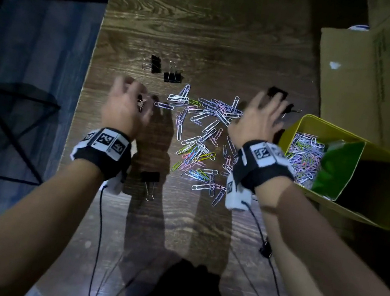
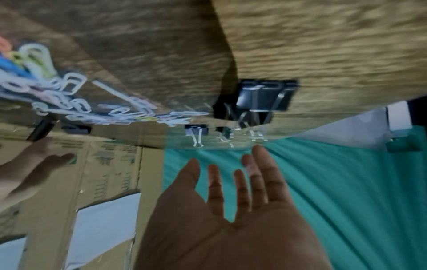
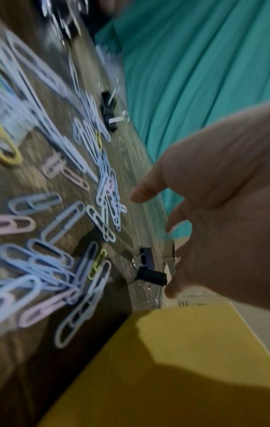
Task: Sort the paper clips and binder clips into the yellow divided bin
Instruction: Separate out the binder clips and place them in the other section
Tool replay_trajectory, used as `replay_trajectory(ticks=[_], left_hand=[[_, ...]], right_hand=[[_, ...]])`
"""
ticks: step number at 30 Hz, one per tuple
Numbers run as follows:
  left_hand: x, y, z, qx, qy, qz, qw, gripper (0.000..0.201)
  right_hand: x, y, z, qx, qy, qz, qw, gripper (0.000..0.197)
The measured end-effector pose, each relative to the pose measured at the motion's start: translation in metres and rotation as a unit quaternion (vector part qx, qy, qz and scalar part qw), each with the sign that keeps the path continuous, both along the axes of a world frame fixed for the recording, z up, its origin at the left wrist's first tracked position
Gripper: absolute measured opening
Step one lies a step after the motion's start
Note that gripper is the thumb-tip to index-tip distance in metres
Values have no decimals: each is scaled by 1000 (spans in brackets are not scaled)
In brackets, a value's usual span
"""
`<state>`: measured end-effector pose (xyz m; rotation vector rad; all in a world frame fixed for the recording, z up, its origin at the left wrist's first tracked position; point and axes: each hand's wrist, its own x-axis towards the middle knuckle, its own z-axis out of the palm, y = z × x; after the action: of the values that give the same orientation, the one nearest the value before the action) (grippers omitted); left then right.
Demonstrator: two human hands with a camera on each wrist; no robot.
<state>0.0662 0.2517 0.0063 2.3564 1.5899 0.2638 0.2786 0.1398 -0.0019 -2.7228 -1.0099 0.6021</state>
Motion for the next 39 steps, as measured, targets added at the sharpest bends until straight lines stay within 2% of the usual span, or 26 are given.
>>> replay_trajectory(ticks=[3,7,9,12,17,22,26,30,34,37,39], left_hand=[[25,1,-15,-41,-42,-106,993,29],[49,9,-43,-112,29,-151,982,55],[57,7,-50,-142,56,-137,979,58],[65,-8,-54,-176,115,-135,968,60],[60,-51,-54,-166,105,-197,960,57],[83,-21,-55,-138,37,-189,971,53],[107,13,-54,-148,128,-234,952,57],[107,-5,-63,-159,194,-275,928,56],[90,-46,-62,-160,198,-294,921,58],[79,-77,-56,-149,207,-284,924,60],[85,-76,-51,-163,164,-265,936,60]], right_hand=[[-26,-18,-2,85,14,92,992,73],[-48,-59,-17,126,64,143,980,62],[-51,-76,-25,113,56,132,983,63],[-48,-91,-31,76,59,68,993,64],[-40,-99,-29,70,79,57,993,66],[-31,-111,-17,66,122,48,989,64],[-23,-115,-22,83,119,31,989,65],[-16,-110,-35,70,105,40,991,71],[-20,-105,-43,27,82,94,992,71],[-30,-112,-45,30,81,124,989,71],[-34,-121,-44,43,81,131,987,72]])
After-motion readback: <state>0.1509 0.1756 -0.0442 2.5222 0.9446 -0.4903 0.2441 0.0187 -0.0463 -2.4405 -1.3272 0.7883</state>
